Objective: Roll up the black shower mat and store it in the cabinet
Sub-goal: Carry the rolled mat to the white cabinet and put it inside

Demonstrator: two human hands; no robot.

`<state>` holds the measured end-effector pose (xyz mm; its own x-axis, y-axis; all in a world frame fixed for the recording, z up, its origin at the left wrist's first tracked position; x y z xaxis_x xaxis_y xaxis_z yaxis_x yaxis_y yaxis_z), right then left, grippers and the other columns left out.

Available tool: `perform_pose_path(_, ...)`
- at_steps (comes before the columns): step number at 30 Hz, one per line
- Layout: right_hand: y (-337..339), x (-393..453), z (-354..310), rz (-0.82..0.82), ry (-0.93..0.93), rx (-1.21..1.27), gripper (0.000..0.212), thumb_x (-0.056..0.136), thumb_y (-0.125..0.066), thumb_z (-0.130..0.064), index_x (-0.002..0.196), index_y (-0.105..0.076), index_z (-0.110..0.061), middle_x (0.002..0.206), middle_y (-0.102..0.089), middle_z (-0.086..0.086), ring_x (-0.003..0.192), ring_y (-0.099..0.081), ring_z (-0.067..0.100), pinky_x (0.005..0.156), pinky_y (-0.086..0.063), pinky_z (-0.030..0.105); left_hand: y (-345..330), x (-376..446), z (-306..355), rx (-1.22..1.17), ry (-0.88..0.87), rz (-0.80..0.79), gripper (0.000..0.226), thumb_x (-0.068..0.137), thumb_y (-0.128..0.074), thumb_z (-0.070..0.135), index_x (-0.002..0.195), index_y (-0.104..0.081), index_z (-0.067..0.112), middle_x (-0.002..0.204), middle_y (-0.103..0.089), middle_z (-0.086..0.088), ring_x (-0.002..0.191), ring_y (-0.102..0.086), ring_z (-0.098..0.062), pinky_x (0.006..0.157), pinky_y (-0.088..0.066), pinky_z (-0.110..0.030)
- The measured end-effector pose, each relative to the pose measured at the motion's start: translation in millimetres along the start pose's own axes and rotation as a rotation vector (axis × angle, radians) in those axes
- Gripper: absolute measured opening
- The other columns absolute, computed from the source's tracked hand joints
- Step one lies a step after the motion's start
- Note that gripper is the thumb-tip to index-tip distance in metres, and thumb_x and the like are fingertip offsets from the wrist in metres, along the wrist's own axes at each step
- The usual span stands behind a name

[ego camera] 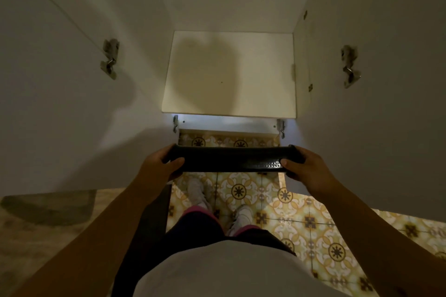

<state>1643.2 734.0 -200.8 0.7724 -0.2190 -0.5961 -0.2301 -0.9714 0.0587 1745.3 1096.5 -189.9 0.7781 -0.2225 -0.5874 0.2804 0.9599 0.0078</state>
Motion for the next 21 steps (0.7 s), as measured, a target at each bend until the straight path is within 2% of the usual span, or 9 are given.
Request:
perform_pose_path(4,-13,26,4,0.031,-0.066,-0.003,0.038,0.081,-0.073,-0.012,0.087,-0.072,-0.049,0.088,-0.073,-0.011,0.084,-0.070,0.011,0.069,-0.055,0.027,11,38,-3,0.013,0.035,-0.006,0.056,0.088,-0.061,-0.001,0.084,-0.072,0.054,0.090,-0.073,0.022,0.088,-0.070,-0.005,0.072,-0.057,-0.024)
perform_pose_path(7,-26,52,7,0.071,-0.095,-0.009,0.039,0.080,-0.074,-0.011,0.086,-0.072,-0.049,0.092,-0.071,-0.009,0.085,-0.069,0.014,0.069,-0.056,0.027,23,74,-6,0.017,0.073,-0.034,0.059,0.089,-0.059,-0.002,0.087,-0.072,0.056,0.093,-0.072,0.023,0.090,-0.069,-0.006,0.073,-0.057,-0.023)
perform_pose_path(9,-36,75,12,0.101,-0.122,-0.012,0.039,0.079,-0.074,-0.009,0.105,-0.069,-0.038,0.103,-0.069,-0.001,0.091,-0.067,0.019,0.074,-0.055,0.032,32,103,-14,0.004,0.104,-0.036,0.055,0.089,-0.059,-0.003,0.093,-0.072,0.051,0.097,-0.074,0.015,0.092,-0.070,-0.009,0.075,-0.057,-0.025)
perform_pose_path(11,-43,103,20,0.124,-0.154,-0.035,0.053,0.080,-0.074,-0.009,0.129,-0.056,-0.019,0.113,-0.064,0.009,0.097,-0.064,0.024,0.078,-0.055,0.036,38,132,-25,-0.013,0.138,-0.024,0.049,0.088,-0.060,-0.002,0.105,-0.068,0.043,0.107,-0.069,0.009,0.095,-0.069,-0.013,0.080,-0.057,-0.030)
perform_pose_path(13,-48,133,32,0.123,-0.163,-0.098,0.057,0.081,-0.073,-0.011,0.135,-0.052,-0.012,0.116,-0.063,0.012,0.098,-0.064,0.025,0.080,-0.055,0.037,43,164,-42,-0.021,0.171,-0.009,0.045,0.088,-0.061,-0.001,0.111,-0.063,0.038,0.112,-0.066,0.007,0.098,-0.067,-0.014,0.083,-0.056,-0.033)
perform_pose_path(17,-57,201,75,0.143,-0.179,-0.148,0.062,0.081,-0.074,-0.015,0.137,-0.048,-0.013,0.118,-0.061,0.008,0.104,-0.061,0.026,0.090,-0.053,0.045,49,232,-88,0.014,0.194,-0.004,0.046,0.089,-0.060,-0.001,0.103,-0.067,0.042,0.098,-0.074,0.015,0.093,-0.070,-0.008,0.075,-0.057,-0.025)
perform_pose_path(19,-64,236,105,0.140,-0.195,-0.153,0.064,0.082,-0.074,-0.015,0.139,-0.045,-0.012,0.122,-0.058,0.009,0.109,-0.058,0.028,0.093,-0.051,0.049,53,264,-118,0.040,0.198,0.024,0.044,0.089,-0.061,-0.001,0.118,-0.063,0.032,0.105,-0.071,0.010,0.093,-0.069,-0.008,0.078,-0.058,-0.028)
perform_pose_path(21,-69,274,140,0.138,-0.201,-0.160,0.065,0.081,-0.074,-0.017,0.140,-0.045,-0.014,0.124,-0.057,0.009,0.109,-0.059,0.028,0.092,-0.052,0.049,57,298,-151,0.068,0.191,0.045,0.052,0.089,-0.062,0.002,0.136,-0.051,0.019,0.121,-0.063,0.000,0.105,-0.065,-0.017,0.090,-0.055,-0.040)
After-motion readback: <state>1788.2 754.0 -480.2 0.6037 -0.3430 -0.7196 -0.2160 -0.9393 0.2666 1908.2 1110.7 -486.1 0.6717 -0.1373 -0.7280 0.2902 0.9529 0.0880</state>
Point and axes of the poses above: each hand's wrist, its own x-axis towards the middle knuckle, its own y-axis out of the back of the hand, z = x × y, the point moved 3 cm from there along x, towards the middle knuckle
